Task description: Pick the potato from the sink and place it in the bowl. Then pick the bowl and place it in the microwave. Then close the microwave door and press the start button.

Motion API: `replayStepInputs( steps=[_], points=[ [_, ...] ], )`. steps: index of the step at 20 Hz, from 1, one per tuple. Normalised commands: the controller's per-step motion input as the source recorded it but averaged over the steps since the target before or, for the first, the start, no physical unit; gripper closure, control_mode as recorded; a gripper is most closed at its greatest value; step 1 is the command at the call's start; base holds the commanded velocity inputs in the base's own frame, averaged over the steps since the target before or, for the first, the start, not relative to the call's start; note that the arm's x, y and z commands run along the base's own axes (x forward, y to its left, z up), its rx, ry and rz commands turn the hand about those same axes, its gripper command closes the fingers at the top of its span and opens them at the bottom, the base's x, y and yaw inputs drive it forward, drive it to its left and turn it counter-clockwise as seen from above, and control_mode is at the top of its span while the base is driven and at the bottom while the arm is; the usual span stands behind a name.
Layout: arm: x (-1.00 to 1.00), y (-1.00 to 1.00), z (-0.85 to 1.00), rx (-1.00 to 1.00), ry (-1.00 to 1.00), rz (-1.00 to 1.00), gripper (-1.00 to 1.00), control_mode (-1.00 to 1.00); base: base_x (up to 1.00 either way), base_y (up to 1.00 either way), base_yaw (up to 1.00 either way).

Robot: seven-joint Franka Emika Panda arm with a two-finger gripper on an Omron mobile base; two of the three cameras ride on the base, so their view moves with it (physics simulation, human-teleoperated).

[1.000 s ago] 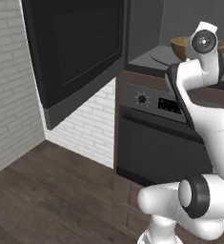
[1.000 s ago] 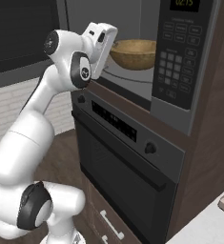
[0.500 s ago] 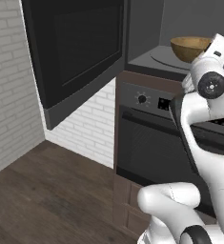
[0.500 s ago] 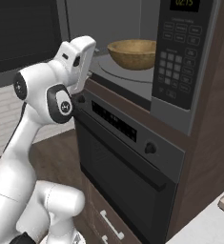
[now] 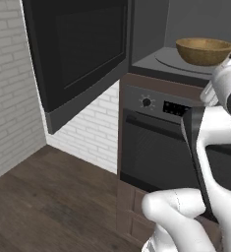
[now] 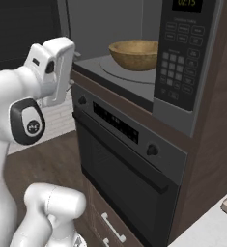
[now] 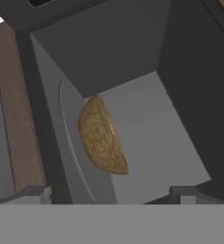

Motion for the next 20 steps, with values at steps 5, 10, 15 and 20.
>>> replayStepInputs(
  steps=[5,10,15,20],
  points=[
    [-1.0,0.37,0.01,0.0,0.15,0.0,-1.0,-1.0,0.0,0.0,0.0],
    [-1.0,0.67,-0.05,-0.03,0.01,0.02,-1.0,-1.0,0.0,0.0,0.0],
    [-0.79,0.9,-0.25,0.09,-0.14,0.01,-1.0,-1.0,0.0,0.0,0.0],
    [-0.28,1.0,-0.35,0.02,-0.06,0.0,-1.0,-1.0,0.0,0.0,0.0]
  ],
)
